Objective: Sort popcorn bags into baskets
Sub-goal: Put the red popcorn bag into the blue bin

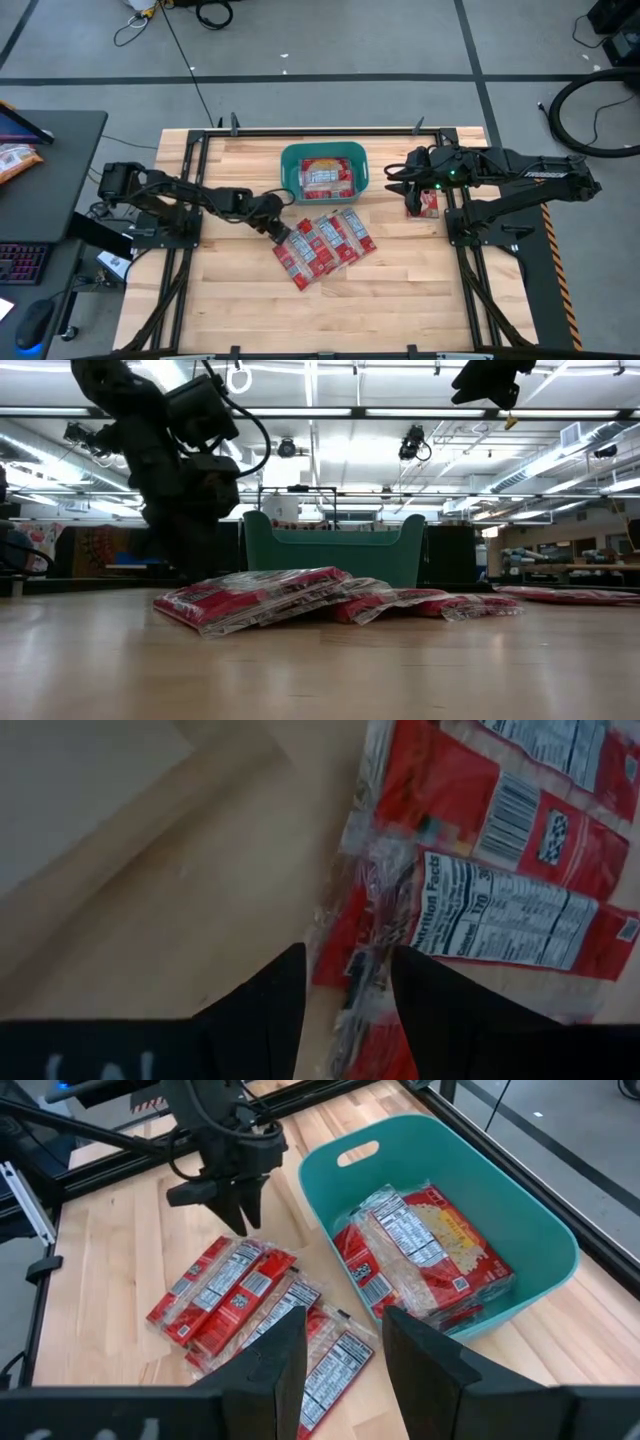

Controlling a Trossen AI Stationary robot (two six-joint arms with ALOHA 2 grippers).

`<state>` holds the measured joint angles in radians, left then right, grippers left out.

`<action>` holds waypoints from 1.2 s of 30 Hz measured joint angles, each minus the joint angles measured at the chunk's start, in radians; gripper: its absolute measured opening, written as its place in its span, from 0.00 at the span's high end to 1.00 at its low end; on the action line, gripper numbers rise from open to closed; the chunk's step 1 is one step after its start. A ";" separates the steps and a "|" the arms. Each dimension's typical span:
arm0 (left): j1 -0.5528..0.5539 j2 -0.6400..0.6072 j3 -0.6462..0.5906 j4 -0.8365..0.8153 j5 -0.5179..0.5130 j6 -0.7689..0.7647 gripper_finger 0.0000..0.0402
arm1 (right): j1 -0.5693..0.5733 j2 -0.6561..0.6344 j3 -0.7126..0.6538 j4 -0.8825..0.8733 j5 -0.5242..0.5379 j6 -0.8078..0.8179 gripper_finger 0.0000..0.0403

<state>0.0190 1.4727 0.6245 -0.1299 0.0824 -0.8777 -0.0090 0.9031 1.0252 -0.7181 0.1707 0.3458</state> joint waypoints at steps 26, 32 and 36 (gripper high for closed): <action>-0.059 0.000 -0.142 0.294 0.093 0.103 0.62 | 0.000 0.001 0.000 0.000 0.012 0.002 0.66; -0.106 0.000 -0.142 0.290 0.050 0.100 0.71 | 0.000 0.001 0.000 0.000 0.018 0.002 0.66; -0.134 0.000 -0.142 0.290 0.049 0.100 0.82 | 0.000 0.001 0.000 0.000 0.019 0.002 0.66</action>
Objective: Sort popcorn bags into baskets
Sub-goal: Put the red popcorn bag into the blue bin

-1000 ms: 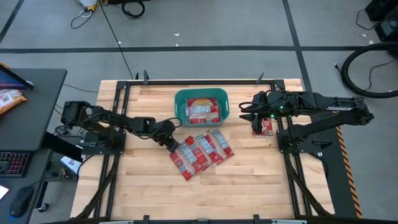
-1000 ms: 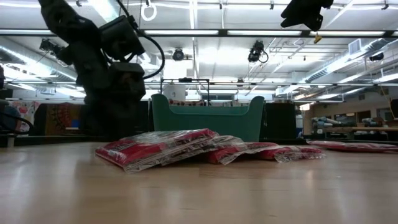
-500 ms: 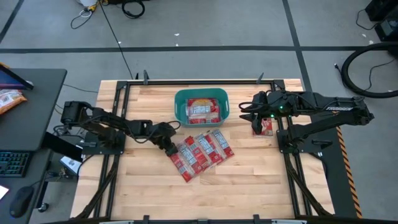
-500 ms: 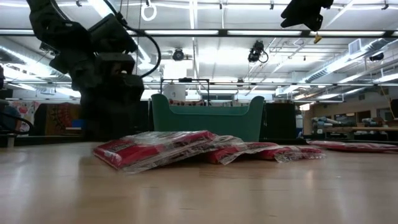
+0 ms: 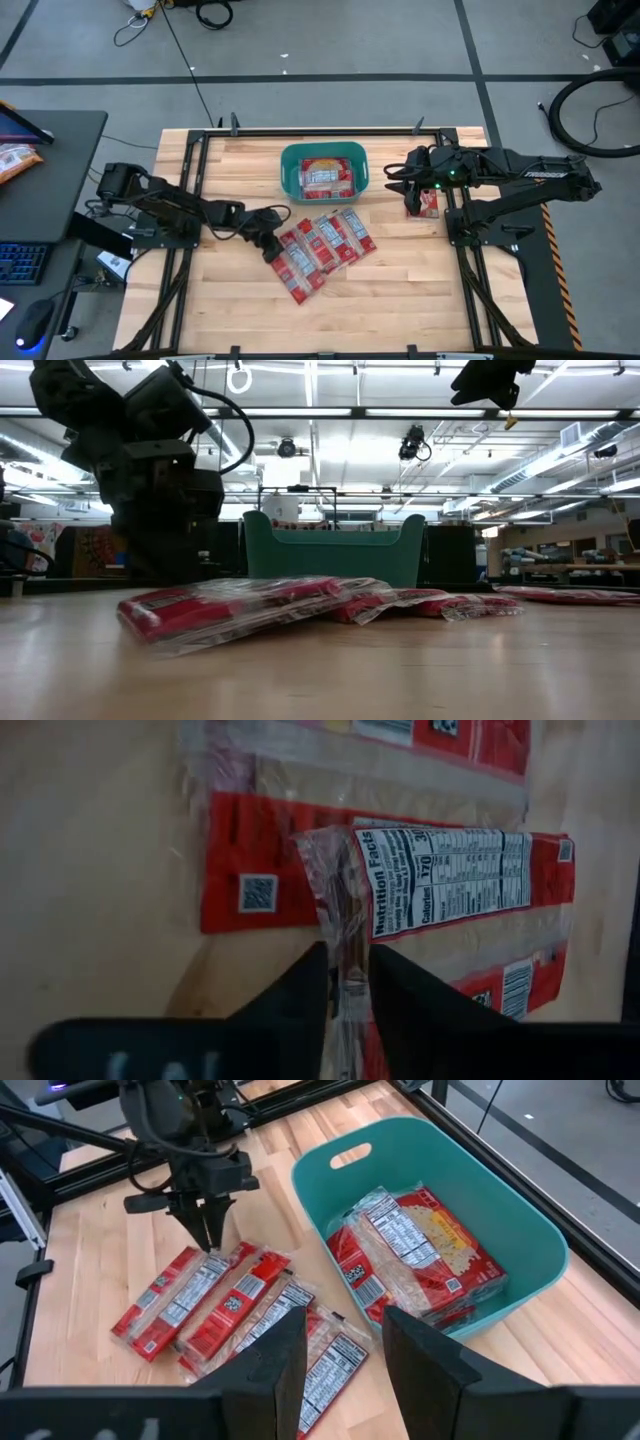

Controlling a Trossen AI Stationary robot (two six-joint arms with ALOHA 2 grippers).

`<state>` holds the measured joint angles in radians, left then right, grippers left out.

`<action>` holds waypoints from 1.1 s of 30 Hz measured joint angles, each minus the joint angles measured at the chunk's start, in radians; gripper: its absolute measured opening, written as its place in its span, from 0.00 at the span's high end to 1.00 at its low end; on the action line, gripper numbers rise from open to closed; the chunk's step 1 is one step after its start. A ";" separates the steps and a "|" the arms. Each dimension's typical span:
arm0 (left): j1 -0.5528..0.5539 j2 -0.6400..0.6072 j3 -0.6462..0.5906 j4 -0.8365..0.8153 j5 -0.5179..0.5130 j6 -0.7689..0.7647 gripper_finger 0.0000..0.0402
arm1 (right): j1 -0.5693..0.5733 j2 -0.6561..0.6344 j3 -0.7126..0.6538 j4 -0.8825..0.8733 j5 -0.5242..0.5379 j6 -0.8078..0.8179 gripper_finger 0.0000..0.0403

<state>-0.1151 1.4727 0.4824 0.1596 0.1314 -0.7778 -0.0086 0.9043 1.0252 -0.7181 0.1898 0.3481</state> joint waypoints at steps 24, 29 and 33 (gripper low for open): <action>0.069 -0.023 0.247 0.026 0.094 -0.022 1.00 | 0.000 0.002 0.000 0.005 -0.031 -0.008 0.66; 0.103 -0.023 0.344 -0.028 0.068 0.061 1.00 | 0.000 0.067 -0.006 0.048 -0.158 0.011 0.66; 0.132 -0.020 0.411 -0.100 0.063 0.119 1.00 | 0.000 0.163 -0.042 0.085 -0.211 -0.008 0.66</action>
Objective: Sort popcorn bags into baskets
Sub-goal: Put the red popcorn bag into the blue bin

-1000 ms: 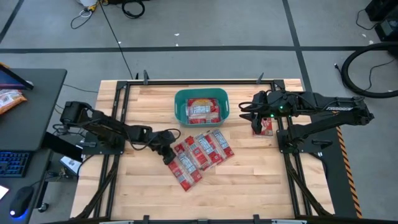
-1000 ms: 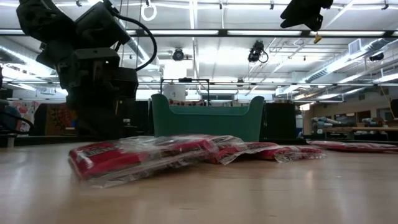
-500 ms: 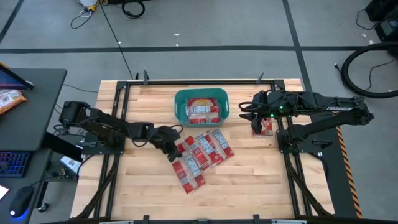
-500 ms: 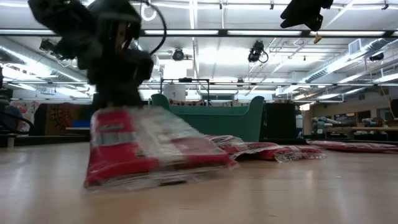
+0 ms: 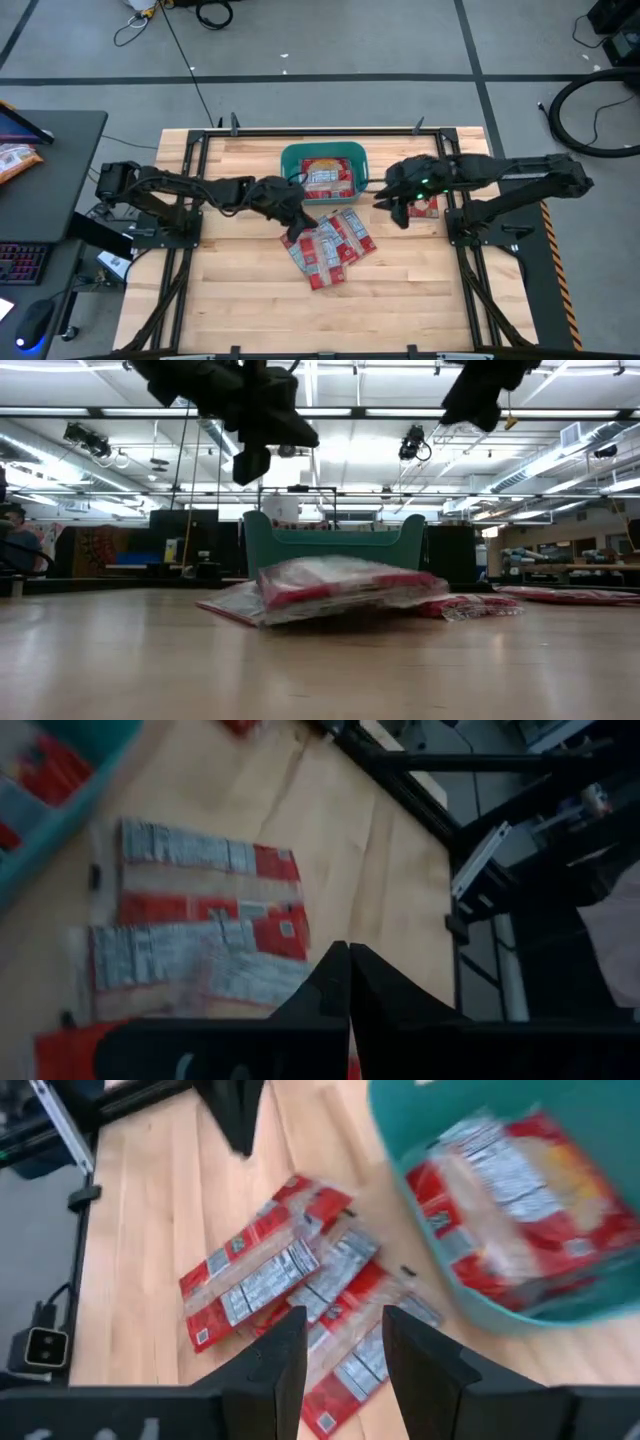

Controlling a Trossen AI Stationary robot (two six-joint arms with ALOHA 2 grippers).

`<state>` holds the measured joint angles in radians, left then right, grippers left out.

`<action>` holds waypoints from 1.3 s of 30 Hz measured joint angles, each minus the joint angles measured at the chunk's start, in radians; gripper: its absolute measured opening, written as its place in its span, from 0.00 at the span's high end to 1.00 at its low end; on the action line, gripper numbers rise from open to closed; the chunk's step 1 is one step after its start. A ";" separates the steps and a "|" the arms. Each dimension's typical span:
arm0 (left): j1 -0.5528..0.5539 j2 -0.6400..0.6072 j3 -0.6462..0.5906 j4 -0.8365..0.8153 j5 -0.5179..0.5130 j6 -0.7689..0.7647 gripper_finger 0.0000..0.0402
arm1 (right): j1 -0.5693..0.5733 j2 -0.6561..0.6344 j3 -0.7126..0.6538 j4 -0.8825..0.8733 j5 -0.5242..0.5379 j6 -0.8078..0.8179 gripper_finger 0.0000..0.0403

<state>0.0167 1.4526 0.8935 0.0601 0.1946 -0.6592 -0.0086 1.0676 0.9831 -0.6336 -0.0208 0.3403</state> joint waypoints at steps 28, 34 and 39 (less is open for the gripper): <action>-0.261 0.001 0.077 -0.277 -0.095 0.081 0.77 | 0.033 0.309 -0.024 0.201 -0.167 0.085 0.66; -0.309 0.001 0.076 -0.378 -0.116 0.146 0.69 | 0.047 0.343 -0.023 0.328 -0.134 0.293 0.66; -0.350 0.008 0.076 -0.389 -0.177 0.259 0.64 | 0.095 0.363 -0.023 0.417 -0.137 0.455 0.66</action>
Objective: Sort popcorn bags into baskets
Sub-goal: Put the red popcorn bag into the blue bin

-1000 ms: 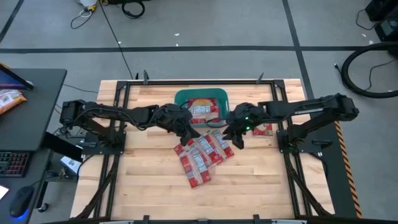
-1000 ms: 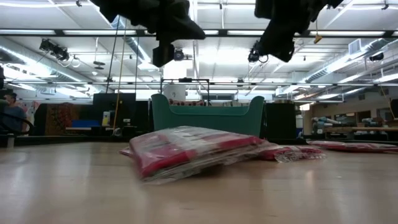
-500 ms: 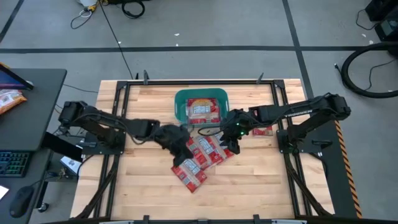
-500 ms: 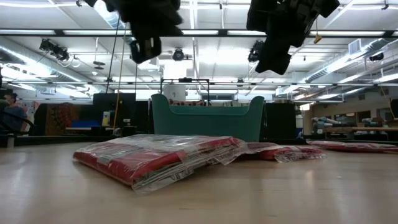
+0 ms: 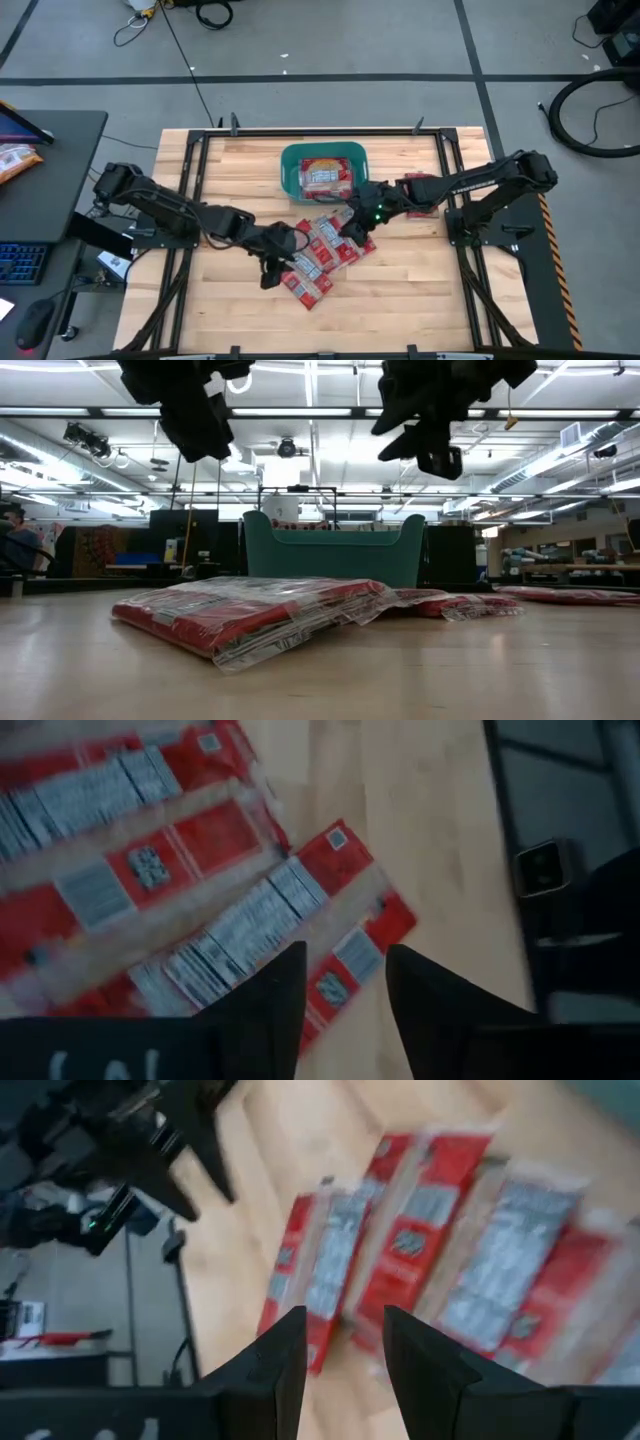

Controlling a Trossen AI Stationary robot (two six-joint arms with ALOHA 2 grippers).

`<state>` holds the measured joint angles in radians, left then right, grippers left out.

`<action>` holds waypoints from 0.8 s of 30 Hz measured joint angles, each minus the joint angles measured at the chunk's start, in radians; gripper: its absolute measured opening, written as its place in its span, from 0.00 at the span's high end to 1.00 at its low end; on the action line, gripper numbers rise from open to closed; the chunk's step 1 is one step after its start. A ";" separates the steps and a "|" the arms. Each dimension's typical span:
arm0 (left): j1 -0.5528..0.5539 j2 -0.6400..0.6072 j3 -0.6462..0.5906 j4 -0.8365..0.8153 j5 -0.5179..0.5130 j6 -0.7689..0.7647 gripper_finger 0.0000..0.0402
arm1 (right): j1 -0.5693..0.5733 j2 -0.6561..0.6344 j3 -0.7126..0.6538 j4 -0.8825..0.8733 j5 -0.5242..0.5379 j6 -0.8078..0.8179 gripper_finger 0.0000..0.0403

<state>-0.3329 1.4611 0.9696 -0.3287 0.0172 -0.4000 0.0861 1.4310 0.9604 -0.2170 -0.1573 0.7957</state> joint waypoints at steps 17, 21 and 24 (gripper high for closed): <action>-0.082 0.199 -0.004 0.004 -0.148 0.332 0.63 | 0.279 -0.006 0.036 -0.003 0.150 0.341 0.66; -0.082 0.262 -0.004 -0.001 -0.155 0.338 0.63 | 0.327 -0.006 0.087 -0.037 0.221 0.357 0.66; -0.082 0.304 -0.002 0.006 -0.160 0.341 0.63 | 0.351 -0.006 0.118 -0.032 0.297 0.358 0.66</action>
<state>-0.4149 1.7656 0.9671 -0.3224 -0.1426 -0.0589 0.4372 1.4246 1.0786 -0.2490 0.1400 1.1536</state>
